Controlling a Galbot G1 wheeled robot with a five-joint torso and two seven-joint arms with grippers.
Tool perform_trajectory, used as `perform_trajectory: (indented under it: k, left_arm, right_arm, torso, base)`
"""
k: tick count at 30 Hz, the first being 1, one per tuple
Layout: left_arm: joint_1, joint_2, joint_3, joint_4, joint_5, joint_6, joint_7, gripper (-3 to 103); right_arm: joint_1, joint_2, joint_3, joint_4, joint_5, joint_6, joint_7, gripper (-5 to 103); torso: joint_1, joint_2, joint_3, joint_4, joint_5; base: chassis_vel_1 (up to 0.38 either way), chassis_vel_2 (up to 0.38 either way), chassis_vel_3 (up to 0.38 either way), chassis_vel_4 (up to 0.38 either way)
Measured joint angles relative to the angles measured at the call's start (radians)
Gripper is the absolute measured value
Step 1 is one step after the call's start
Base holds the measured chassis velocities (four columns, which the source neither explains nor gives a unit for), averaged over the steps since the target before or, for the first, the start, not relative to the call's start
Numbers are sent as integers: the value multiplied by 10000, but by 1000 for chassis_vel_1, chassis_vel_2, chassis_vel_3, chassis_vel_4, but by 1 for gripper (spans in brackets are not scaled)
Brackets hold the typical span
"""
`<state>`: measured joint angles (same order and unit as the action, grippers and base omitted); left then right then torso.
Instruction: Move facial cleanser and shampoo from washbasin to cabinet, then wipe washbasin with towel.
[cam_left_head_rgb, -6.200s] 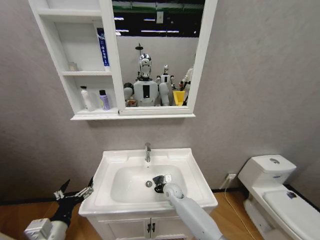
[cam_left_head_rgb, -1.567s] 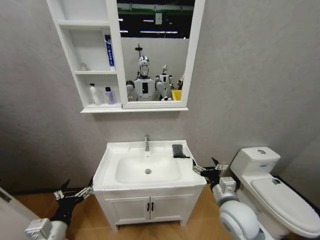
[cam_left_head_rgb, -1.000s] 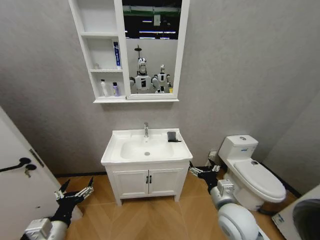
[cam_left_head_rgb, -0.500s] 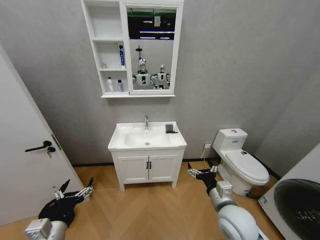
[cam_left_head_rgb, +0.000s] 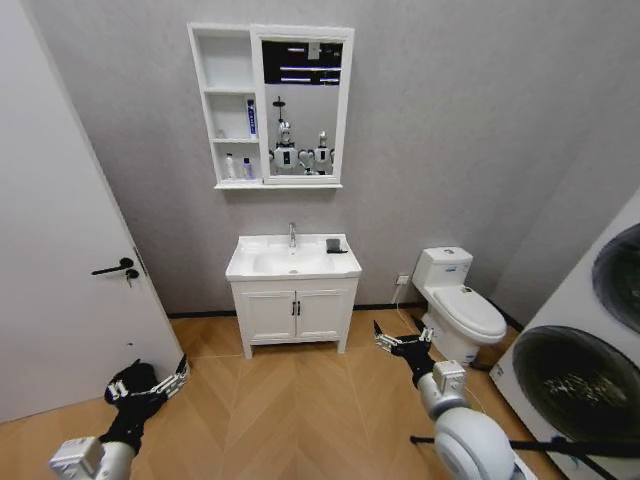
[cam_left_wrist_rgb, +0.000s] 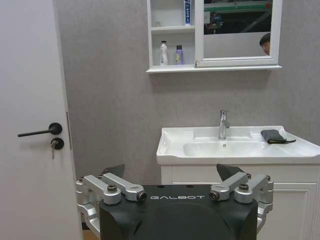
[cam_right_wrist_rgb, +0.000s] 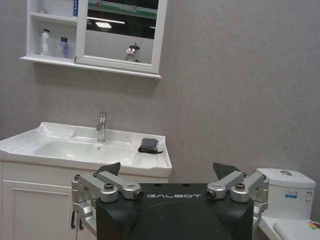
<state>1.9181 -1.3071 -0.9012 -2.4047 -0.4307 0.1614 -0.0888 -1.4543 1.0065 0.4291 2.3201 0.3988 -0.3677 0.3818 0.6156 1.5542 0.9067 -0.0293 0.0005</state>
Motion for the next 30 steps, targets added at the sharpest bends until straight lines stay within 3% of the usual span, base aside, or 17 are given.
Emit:
perform_trajectory:
  k: [5,30]
  left_arm:
    - [0,0,0,0,0,0,0,100]
    - [2,0,0,0,0,0,-2,100]
  right_arm:
    - [126,-83,30,-28,-19,-6,51,100]
    - [115,-84,29,-28,-24,-36,75,100]
  torso:
    - [13,-5,3,9,-6]
    - [-2,0,-2,5,-5]
  base:
    - [-59,48,106,-31]
    - [-1,2,4,-1]
